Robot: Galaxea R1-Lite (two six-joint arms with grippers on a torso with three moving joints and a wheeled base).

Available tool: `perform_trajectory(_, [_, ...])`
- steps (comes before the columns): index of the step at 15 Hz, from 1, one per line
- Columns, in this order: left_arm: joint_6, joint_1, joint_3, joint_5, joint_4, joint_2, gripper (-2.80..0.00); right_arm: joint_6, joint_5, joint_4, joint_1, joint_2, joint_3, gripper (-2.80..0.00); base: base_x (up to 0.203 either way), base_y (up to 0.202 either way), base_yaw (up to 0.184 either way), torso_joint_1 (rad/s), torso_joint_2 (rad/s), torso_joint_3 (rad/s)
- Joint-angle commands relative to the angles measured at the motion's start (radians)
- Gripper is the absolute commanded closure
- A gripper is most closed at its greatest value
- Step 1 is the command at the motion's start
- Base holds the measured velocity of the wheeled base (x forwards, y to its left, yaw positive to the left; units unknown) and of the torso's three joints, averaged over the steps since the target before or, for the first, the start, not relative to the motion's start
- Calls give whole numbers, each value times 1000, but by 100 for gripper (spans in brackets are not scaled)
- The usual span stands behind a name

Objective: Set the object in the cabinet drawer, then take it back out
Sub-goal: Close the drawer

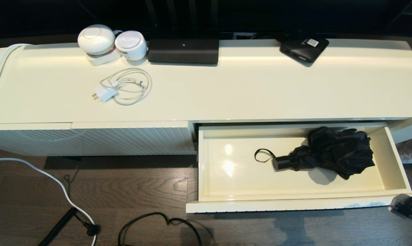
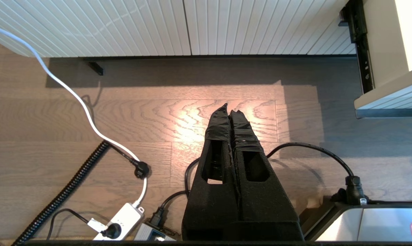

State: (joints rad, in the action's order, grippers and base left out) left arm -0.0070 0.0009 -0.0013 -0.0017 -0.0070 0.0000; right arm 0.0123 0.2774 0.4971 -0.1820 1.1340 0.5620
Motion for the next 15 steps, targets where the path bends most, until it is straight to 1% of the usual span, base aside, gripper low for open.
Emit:
perform_trajectory(1, [-1, 1, 0, 0, -1, 0, 0, -2, 3, -56, -12, 93, -5, 0, 0, 0, 0, 0, 0, 0])
perform_trajectory(6, [-1, 0, 0, 0, -1, 0, 0, -9, 1, -293, -7, 215, -11, 0, 0, 0, 0, 0, 0, 0])
perform_trajectory(8, [-1, -1, 0, 0, -1, 0, 0, -8, -1, -316, 10, 211, 15, 0, 0, 0, 0, 0, 0, 0])
perform_trajectory(13, [-1, 0, 1, 0, -1, 0, 0, -4, -54, -370, 9, 225, 33, 0, 0, 0, 0, 0, 0, 0])
perform_trajectory(15, [-1, 1, 0, 0, -1, 0, 0, -2, -58, -378, 7, 249, 35, 0, 0, 0, 0, 0, 0, 0])
